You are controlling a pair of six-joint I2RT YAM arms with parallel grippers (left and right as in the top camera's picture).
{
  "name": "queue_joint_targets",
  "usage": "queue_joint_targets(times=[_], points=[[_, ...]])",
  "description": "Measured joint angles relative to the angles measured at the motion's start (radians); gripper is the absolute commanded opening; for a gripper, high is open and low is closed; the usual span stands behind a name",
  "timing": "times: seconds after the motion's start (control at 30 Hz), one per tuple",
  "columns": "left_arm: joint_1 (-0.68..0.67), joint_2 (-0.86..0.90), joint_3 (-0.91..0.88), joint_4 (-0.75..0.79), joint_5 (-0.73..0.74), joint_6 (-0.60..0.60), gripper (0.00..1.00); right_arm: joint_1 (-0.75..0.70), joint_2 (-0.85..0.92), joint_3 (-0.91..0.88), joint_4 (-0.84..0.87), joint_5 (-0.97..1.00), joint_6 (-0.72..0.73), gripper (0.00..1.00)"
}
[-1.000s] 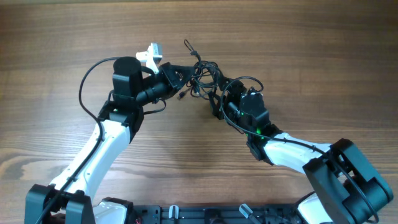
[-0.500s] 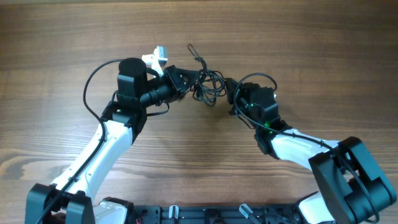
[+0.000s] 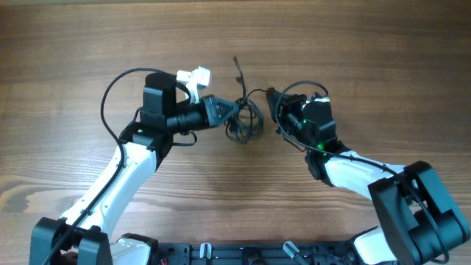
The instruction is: Untangle cables
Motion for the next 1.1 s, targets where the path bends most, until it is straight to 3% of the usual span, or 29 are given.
queue_joint_targets(times=[0.17, 0.3, 0.5, 0.53, 0.6, 0.63, 0.67, 0.73, 0.83, 0.97, 1.1], points=[[0.019, 0.0, 0.0, -0.103, -0.076, 0.129, 0.04, -0.042, 0.0, 0.001, 0.081, -0.173, -0.397, 0.05], [0.028, 0.0, 0.0, -0.107, -0.167, 0.155, 0.04, -0.042, -0.011, 0.001, 0.079, -0.309, -0.599, 0.05], [0.028, 0.0, 0.0, -0.106, -0.207, 0.158, 0.04, -0.036, -0.047, 0.005, -0.005, -0.501, -0.781, 0.05], [0.028, 0.0, 0.0, -0.103, -0.207, 0.158, 0.04, -0.034, -0.047, 0.005, -0.043, -0.52, -0.805, 0.09], [0.028, 0.0, 0.0, -0.095, -0.206, 0.162, 0.04, -0.031, -0.047, 0.005, -0.093, -0.532, -0.826, 0.31], [0.028, 0.0, 0.0, -0.093, -0.205, 0.171, 0.04, -0.03, -0.047, 0.005, -0.106, -0.531, -0.812, 0.42], [0.028, 0.0, 0.0, -0.092, -0.195, 0.198, 0.04, -0.03, -0.047, 0.005, -0.118, -0.525, -0.8, 0.59], [0.028, 0.0, 0.0, -0.092, -0.166, 0.271, 0.04, -0.03, -0.047, 0.005, -0.126, -0.503, -0.737, 0.64], [0.028, 0.0, 0.0, -0.092, -0.136, 0.391, 0.04, -0.03, -0.047, 0.007, -0.184, -0.464, -0.59, 0.63], [0.028, 0.0, 0.0, -0.073, -0.101, 0.457, 0.04, -0.03, -0.047, 0.007, -0.279, -0.404, -0.385, 0.54], [0.028, 0.0, 0.0, -0.062, -0.03, 0.484, 0.04, -0.023, -0.047, 0.007, -0.278, -0.352, -0.197, 0.54]])
